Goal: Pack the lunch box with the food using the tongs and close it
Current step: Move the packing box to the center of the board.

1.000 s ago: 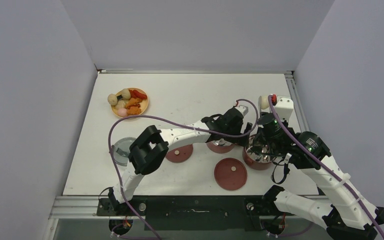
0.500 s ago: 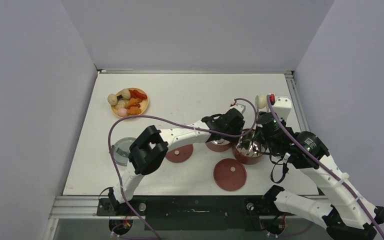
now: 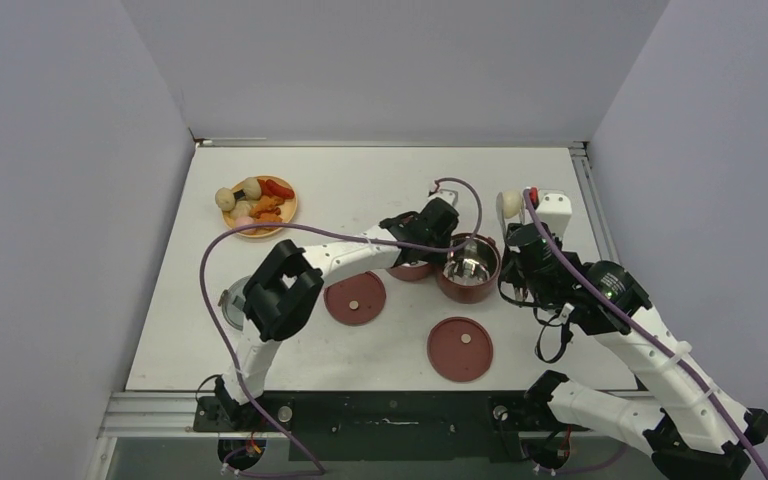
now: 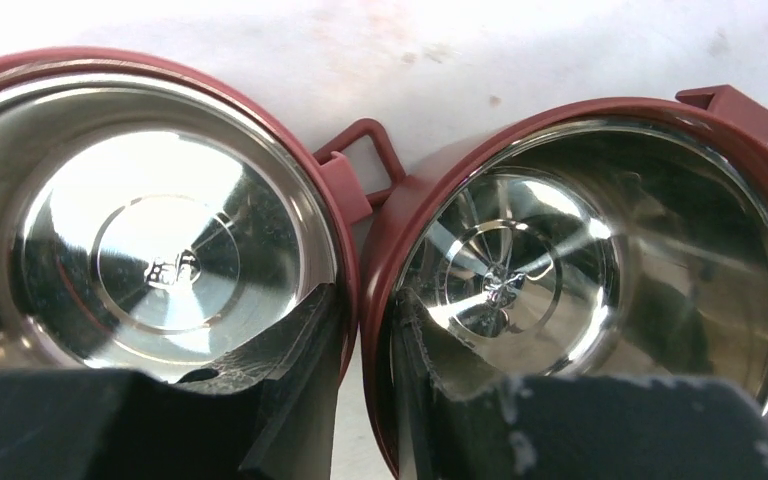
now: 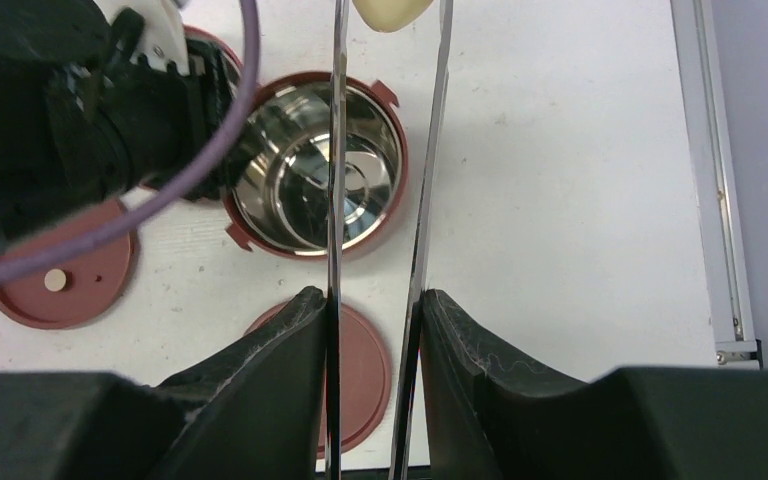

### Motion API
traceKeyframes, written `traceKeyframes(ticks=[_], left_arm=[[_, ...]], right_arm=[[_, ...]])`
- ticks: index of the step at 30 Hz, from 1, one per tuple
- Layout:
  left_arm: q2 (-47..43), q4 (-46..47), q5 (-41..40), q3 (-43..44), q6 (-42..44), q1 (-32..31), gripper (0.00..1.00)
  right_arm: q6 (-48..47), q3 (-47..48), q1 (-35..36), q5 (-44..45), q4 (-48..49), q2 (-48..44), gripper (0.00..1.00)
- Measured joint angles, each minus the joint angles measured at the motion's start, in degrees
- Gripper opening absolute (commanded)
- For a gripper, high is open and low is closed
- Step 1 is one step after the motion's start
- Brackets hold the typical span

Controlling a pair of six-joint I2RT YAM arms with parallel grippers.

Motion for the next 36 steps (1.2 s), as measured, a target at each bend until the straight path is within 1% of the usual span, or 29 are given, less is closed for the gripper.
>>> traceKeyframes(ticks=[6, 11, 13, 16, 18, 19, 22, 27, 32, 36], left_arm=[[-2.14, 1.79, -0.72, -3.63, -1.16, 6.21, 0.22], [-2.51, 2.34, -1.81, -4.26, -2.80, 10.91, 0.22], [-2.51, 2.64, -1.77, -4.26, -3.32, 12.46, 0.24], [-2.51, 2.82, -1.75, -4.22, -4.04, 13.90, 0.33], [-2.51, 2.80, -1.46, -4.20, -4.33, 14.34, 0.44], [-2.51, 2.71, -1.29, -4.17, -4.31, 14.36, 0.48], [-2.51, 2.54, -0.72, -4.02, -4.31, 14.32, 0.56], [-2.51, 1.66, 0.59, -2.58, -3.76, 14.08, 0.72], [-4.96, 0.02, 1.92, -2.05, -2.19, 14.53, 0.75], [-11.39, -0.15, 3.65, -4.90, -0.92, 16.70, 0.76]], right_arm=[[-1.46, -1.97, 0.00, -3.48, 2.67, -0.02, 0.28], [-2.99, -4.61, 0.00, -8.63, 5.62, 0.00, 0.27], [-3.45, -5.57, 0.00, -10.69, 6.88, 0.00, 0.27], [-4.17, -7.06, 0.00, -13.57, 9.84, 0.00, 0.27], [-4.42, -8.26, 0.00, -15.43, 12.22, 0.31, 0.27], [-4.50, -8.76, 0.00, -16.28, 13.29, 0.66, 0.27], [-4.76, -9.79, 0.02, -18.05, 16.33, 2.34, 0.27], [-5.33, -9.79, 0.00, -18.58, 20.50, 5.05, 0.28], [-5.35, -9.79, -0.44, -18.47, 22.47, 7.15, 0.28], [-5.35, -9.81, -1.36, -18.32, 23.02, 8.09, 0.29]])
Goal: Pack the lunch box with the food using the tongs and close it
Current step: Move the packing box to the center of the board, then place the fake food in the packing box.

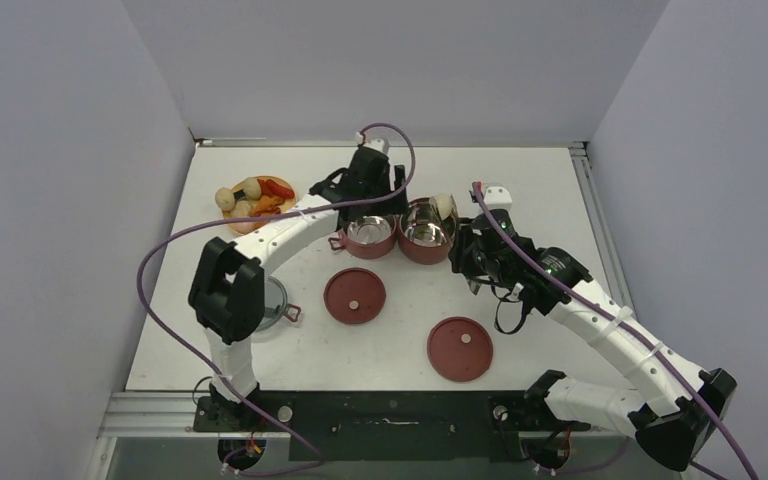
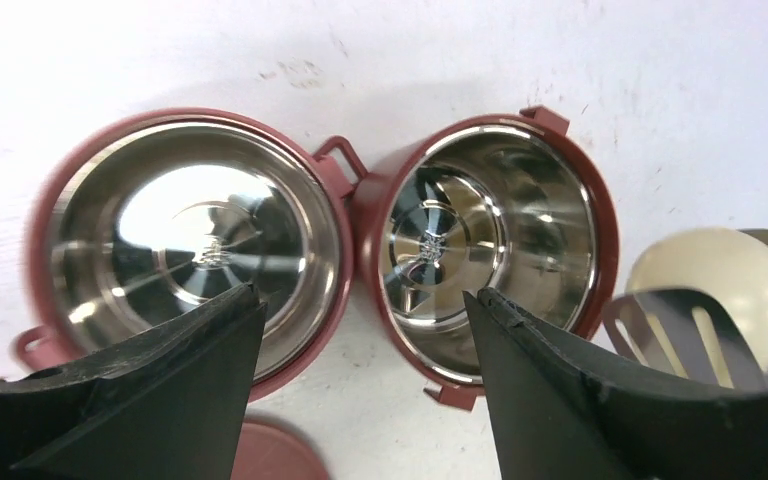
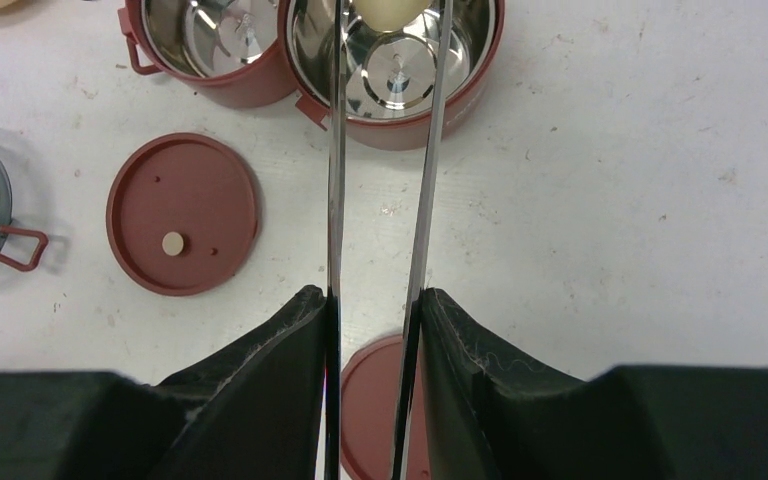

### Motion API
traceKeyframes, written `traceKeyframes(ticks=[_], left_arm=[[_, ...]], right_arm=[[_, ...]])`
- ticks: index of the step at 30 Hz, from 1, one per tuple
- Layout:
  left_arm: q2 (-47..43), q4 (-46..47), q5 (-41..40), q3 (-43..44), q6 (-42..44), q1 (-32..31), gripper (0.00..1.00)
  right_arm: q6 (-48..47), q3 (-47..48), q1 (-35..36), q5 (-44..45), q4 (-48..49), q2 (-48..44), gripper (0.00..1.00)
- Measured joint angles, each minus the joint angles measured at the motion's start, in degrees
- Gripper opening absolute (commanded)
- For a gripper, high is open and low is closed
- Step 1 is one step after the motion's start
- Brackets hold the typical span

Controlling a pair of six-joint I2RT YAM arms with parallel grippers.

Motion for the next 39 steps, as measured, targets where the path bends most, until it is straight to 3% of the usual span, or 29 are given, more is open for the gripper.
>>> traceKeyframes(ticks=[7, 15, 20, 26, 39], left_arm=[[-10.23, -2.86, 2.01, -2.64, 3.17, 5.42, 0.84], [-23.80, -6.10, 14.84, -9.14, 5.90, 18.01, 1.00], [-30.99, -7.56, 16.83, -14.40, 10.67, 24.41, 0.96], [-35.82, -8.00, 13.94, -22.51, 15.21, 24.85, 0.96], [-40.92, -6.45, 12.39, -26.56, 16.22, 29.57, 0.96]], right_arm=[[-0.61, -1.27, -3.13, -2.16, 3.15, 1.05, 0.29], [-1.75, -3.34, -7.93, -8.04, 5.60, 5.57, 0.31], [-2.54, -3.34, -9.44, -10.54, 6.51, 7.96, 0.39], [-3.41, -3.34, -9.99, -12.31, 6.67, 10.29, 0.45], [-3.65, -2.60, -10.32, -12.50, 6.08, 10.47, 0.43]])
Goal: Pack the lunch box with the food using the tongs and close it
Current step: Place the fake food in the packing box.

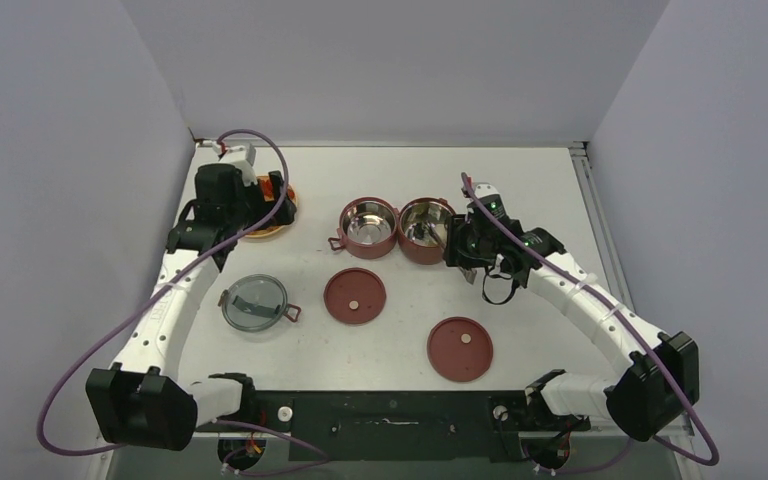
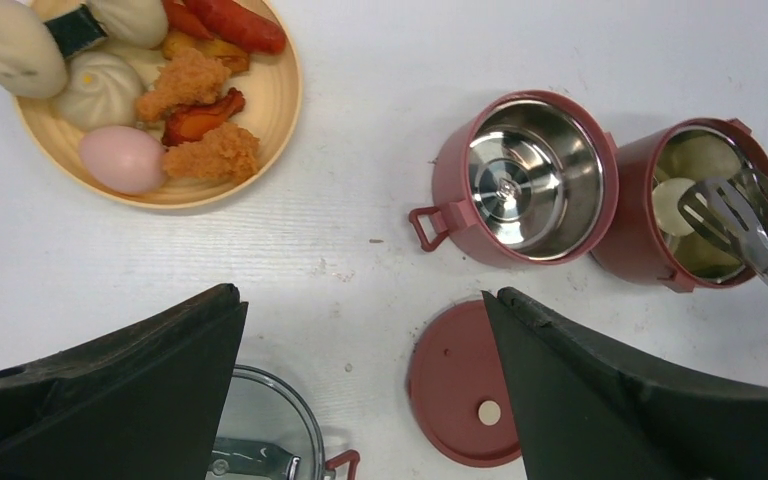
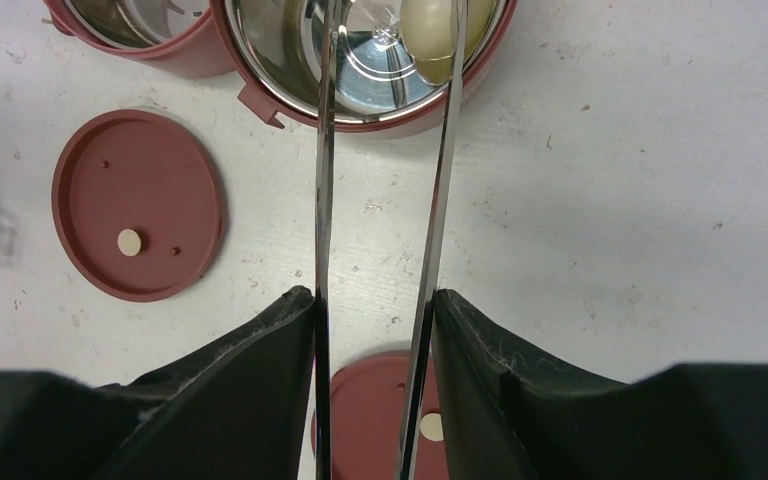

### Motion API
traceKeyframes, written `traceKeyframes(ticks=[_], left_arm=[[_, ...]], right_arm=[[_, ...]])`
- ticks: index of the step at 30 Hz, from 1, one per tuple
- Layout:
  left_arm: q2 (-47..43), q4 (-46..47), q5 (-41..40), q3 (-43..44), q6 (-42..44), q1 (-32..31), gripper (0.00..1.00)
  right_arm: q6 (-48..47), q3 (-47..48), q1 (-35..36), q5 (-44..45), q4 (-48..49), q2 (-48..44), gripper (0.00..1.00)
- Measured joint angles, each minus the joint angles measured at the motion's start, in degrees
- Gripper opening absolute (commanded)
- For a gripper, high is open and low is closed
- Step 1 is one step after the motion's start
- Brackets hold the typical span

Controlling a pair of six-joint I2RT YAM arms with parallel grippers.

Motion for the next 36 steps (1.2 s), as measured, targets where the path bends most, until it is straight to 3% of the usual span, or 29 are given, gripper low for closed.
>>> traceKeyframes(ticks=[12, 19, 27, 36], left_arm=[[-1.27, 1.55, 0.44, -1.09, -1.31, 9.09, 0.96], [-1.16, 1.68, 1.81, -1.18, -3.19, 18.01, 0.96], [-1.16, 2.12, 2.58, -3.02, -3.54, 18.29, 0.96], [-0.66, 3.85, 4.57, -3.65, -4.81, 18.29, 0.96]], right_arm=[[-3.74, 5.42, 0.83, -1.29, -0.68, -2.73, 0.43], [-6.12, 8.20, 10.34, -1.29, 3.87, -1.42, 0.43], [-8.85, 13.35, 18.43, -2.34, 14.27, 11.74, 0.43], [-15.47, 22.60, 22.21, -8.31, 19.82, 27.69, 0.43]])
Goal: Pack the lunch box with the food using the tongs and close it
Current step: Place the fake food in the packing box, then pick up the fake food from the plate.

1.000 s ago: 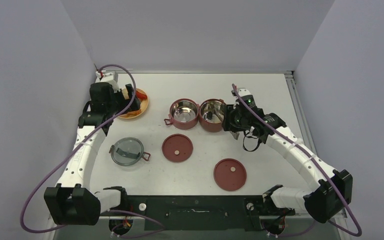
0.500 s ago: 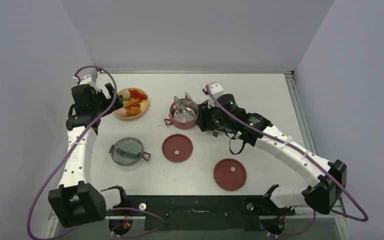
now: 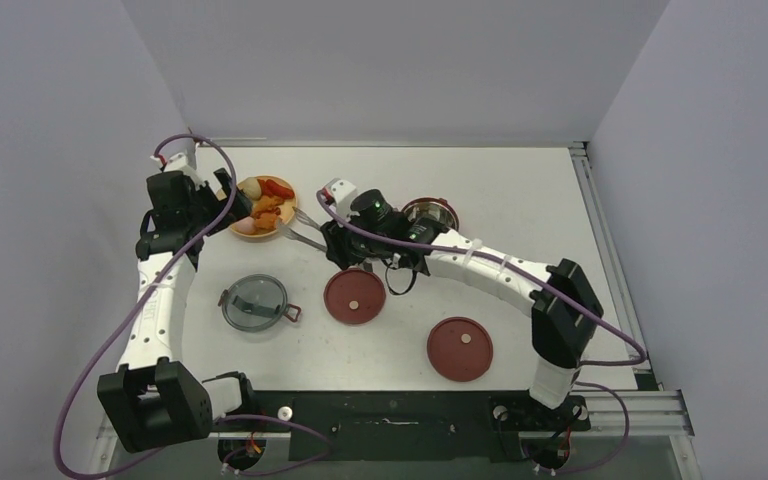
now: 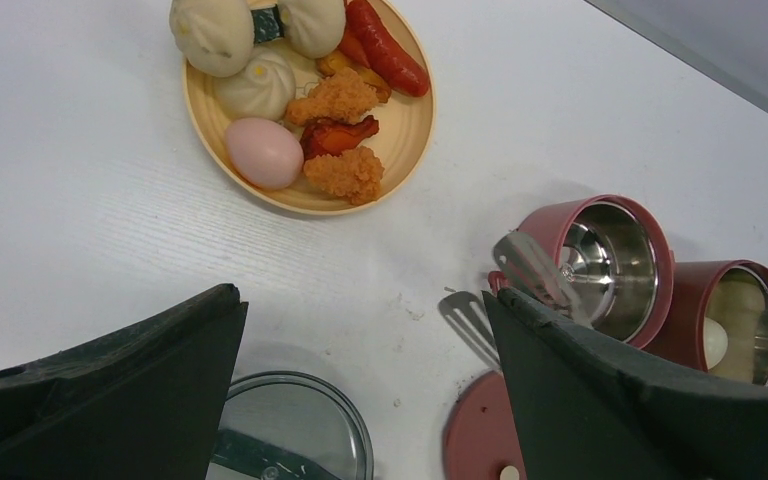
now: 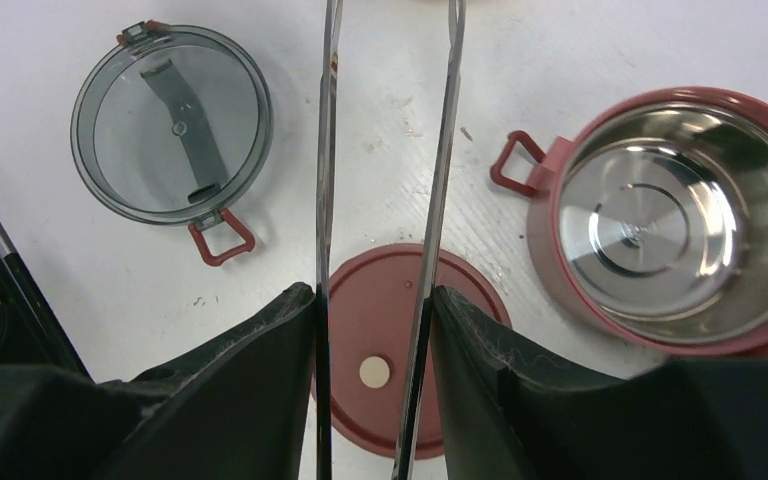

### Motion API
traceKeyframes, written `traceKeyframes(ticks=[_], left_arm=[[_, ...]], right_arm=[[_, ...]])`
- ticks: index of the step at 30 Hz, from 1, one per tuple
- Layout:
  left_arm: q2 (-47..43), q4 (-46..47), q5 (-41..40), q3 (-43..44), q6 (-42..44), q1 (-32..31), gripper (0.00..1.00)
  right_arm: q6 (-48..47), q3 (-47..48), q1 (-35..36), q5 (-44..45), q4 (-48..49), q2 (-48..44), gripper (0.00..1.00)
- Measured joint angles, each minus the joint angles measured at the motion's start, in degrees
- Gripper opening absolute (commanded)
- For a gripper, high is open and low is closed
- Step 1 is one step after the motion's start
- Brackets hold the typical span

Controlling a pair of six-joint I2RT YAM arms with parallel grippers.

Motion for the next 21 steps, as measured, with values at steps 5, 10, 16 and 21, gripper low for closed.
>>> traceKeyframes(ticks=[5, 10, 16, 21], left_arm=[[0.55, 0.50, 0.46, -0.09, -0.15, 0.00, 0.96], [0.57, 0.81, 0.44, -0.09, -0.17, 0.00, 0.96], [0.57, 0.85, 0.42, -0.09, -0.28, 0.00, 0.96], [0.57, 0.85, 0.46, -0.09, -0.55, 0.00, 0.96]], right_arm=[[-2.91, 4.92, 0.39, -3.32, 0.17, 6.75, 0.43], [-4.61, 9.29, 0.39, -4.39, 0.15, 12.11, 0.43], [-5.60, 13.99, 0.39, -4.55, -0.04, 16.76, 0.44], [-6.16, 18.05, 0.39, -4.46, -0.09, 20.13, 0.44]])
